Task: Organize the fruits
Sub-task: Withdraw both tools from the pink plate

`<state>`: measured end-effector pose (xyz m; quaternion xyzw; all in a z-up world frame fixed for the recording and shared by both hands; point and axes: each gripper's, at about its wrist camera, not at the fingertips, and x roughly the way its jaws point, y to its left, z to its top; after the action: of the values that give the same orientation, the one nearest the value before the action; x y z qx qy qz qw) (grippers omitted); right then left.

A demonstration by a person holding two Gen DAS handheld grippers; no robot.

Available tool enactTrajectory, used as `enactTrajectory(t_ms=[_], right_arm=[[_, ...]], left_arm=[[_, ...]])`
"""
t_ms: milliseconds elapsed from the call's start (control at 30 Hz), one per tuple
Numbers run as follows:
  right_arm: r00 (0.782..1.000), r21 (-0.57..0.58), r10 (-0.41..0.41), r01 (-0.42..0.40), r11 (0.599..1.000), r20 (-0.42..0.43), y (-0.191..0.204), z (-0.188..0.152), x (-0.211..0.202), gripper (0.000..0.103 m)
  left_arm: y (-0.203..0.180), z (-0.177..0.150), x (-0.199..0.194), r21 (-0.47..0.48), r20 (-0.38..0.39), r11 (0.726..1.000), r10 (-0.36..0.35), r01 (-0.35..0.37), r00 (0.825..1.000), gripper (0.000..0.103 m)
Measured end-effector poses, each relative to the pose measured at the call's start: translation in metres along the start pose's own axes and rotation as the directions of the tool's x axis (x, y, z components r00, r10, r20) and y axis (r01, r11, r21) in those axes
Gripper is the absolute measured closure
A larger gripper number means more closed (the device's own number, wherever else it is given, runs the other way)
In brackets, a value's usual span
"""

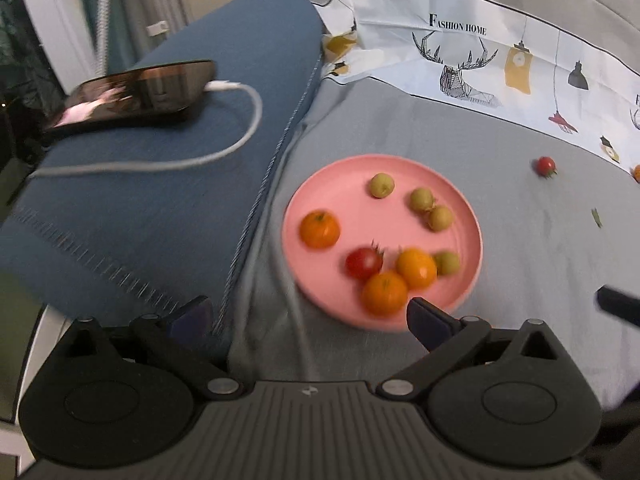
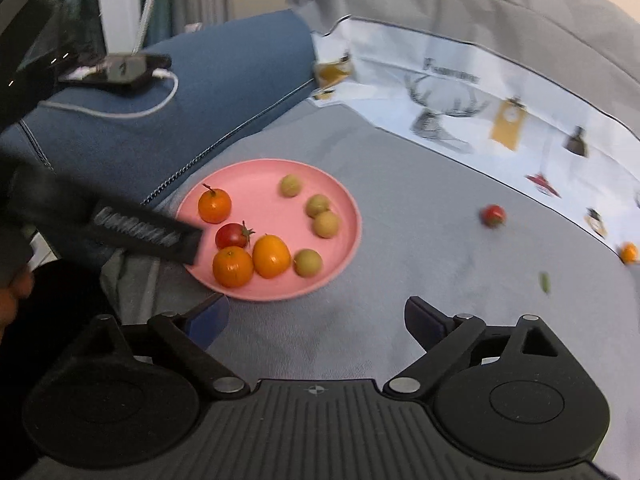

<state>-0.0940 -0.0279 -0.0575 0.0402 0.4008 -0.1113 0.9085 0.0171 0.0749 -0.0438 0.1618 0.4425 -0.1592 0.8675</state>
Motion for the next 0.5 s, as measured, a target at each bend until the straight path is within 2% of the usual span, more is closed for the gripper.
enactTrajectory(t_ms=[167, 267, 500], right_arm=[[0.997, 0.018, -0.043, 0.041, 0.999, 0.069, -0.002, -0.012, -0.051, 0.006], [0.992, 0.018, -0.05, 0.048, 0.999, 0.113, 0.003, -0.018, -0.075, 0.006], [0.974, 0.041, -0.074, 0.067, 0.997, 0.215, 0.007, -0.029, -0.125, 0.006]], left_arm=[[0.004, -0.03, -0.04, 0.005, 0.04, 1.0, 0.011, -0.012, 0.999, 0.0], [0.005, -0.038, -0.058, 0.001, 0.055, 1.0, 0.014, -0.014, 0.998, 0.0], [0.003, -0.056, -0.103, -0.004, 0.151, 1.0, 0.015, -0.015, 0.988, 0.0]])
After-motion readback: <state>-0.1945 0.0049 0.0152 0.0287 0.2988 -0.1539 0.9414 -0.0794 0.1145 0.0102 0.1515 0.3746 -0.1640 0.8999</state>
